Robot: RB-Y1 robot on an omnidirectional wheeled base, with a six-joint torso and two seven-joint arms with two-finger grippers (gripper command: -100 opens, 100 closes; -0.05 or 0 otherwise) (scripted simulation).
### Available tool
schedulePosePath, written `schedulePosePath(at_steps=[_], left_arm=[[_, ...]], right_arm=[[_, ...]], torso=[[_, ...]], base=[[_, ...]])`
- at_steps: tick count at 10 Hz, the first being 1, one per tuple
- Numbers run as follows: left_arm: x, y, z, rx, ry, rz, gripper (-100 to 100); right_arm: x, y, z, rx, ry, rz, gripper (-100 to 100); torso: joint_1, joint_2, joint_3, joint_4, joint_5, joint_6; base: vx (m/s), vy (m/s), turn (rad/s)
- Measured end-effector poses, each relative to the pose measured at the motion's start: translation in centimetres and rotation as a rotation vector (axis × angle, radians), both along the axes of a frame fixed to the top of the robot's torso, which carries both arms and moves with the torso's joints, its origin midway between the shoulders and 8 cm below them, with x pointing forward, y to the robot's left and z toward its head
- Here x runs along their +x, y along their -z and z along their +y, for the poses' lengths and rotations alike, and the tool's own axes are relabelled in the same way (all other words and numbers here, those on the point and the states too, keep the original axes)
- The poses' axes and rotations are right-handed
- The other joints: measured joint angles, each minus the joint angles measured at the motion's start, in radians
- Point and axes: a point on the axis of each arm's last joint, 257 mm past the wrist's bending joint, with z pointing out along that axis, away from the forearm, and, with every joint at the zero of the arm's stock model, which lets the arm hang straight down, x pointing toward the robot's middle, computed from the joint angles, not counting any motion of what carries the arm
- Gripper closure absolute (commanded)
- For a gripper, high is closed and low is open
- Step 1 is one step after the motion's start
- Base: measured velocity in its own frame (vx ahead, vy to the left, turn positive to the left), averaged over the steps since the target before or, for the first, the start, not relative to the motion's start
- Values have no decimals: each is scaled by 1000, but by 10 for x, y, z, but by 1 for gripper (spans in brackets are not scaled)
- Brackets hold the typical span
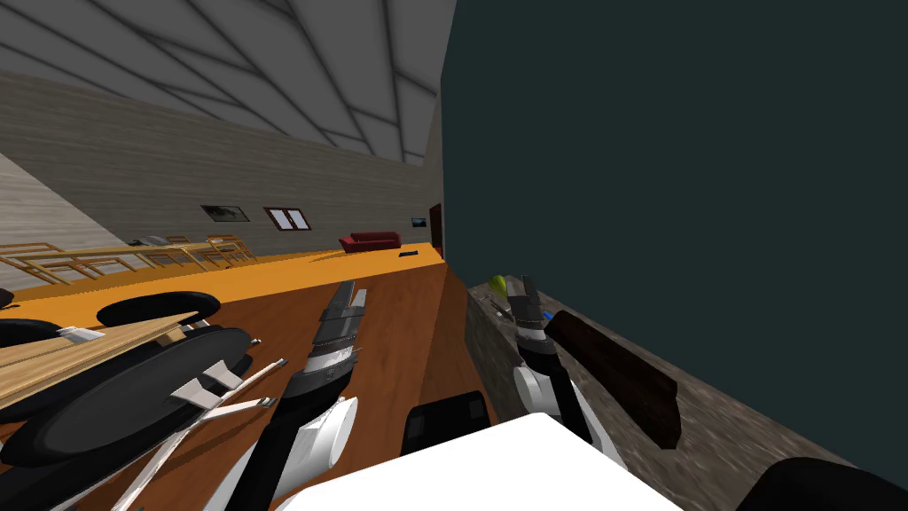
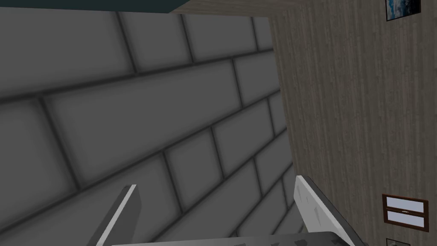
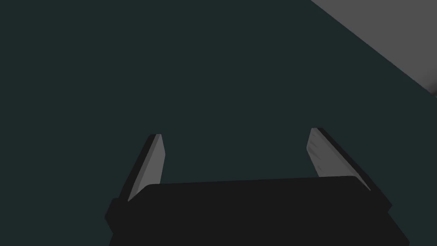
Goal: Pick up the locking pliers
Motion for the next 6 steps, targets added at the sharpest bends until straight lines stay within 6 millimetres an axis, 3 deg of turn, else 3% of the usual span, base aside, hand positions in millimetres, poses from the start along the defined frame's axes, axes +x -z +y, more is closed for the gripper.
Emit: schedulePosePath(at_steps=[3, 6], left_arm=[[0, 0, 0, 0, 0, 0, 0], [0, 0, 0, 0, 0, 0, 0]], right_arm=[[1, 14, 1, -59, -24, 52, -100], [0, 51, -3, -128, -44, 158, -100]], torso=[[1, 0, 0, 0, 0, 0], [2, -1, 0, 0, 0, 0]], base=[[13, 28, 16], [18, 34, 21]])
